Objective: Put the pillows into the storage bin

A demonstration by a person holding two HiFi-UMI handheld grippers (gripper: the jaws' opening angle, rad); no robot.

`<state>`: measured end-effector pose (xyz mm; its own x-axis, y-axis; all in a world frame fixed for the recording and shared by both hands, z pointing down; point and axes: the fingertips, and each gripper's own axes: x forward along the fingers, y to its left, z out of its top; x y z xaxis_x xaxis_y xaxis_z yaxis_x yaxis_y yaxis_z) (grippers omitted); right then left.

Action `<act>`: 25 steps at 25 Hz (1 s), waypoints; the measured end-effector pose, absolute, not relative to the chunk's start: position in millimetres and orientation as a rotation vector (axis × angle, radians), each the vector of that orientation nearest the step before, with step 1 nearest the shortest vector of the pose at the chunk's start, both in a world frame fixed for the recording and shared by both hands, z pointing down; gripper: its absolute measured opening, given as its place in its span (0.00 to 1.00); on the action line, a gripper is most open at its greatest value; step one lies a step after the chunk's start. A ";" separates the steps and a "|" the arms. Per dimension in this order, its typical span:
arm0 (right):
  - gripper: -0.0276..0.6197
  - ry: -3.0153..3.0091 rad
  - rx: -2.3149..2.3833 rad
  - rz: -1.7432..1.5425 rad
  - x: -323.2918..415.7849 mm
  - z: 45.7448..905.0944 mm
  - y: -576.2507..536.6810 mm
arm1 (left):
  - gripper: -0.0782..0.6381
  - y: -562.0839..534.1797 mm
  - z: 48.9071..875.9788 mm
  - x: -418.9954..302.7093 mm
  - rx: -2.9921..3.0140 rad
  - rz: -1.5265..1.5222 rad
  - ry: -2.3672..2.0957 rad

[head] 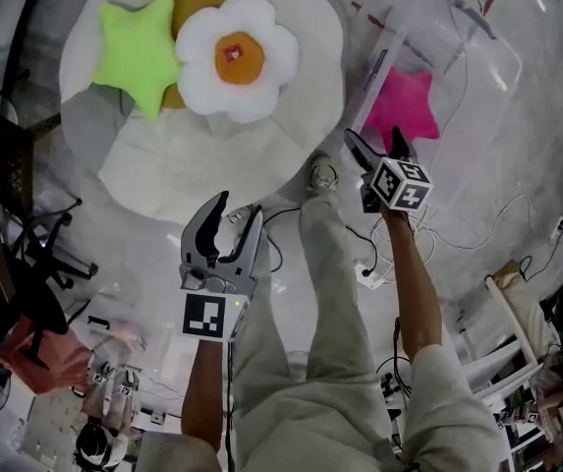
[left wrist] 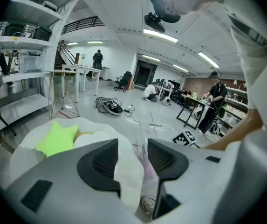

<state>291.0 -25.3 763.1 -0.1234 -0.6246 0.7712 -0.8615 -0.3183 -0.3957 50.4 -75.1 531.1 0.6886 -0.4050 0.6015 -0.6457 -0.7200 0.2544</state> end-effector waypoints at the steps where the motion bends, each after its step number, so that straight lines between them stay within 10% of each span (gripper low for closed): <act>1: 0.90 -1.700 1.867 1.401 276.9 761.0 -32.1 | 0.38 -77.6 531.8 45.4 2.442 0.712 -0.827; 25: 0.90 -1.765 1.419 1.534 76.3 893.1 -154.0 | 0.38 -98.9 578.5 -88.1 2.249 0.687 -1.063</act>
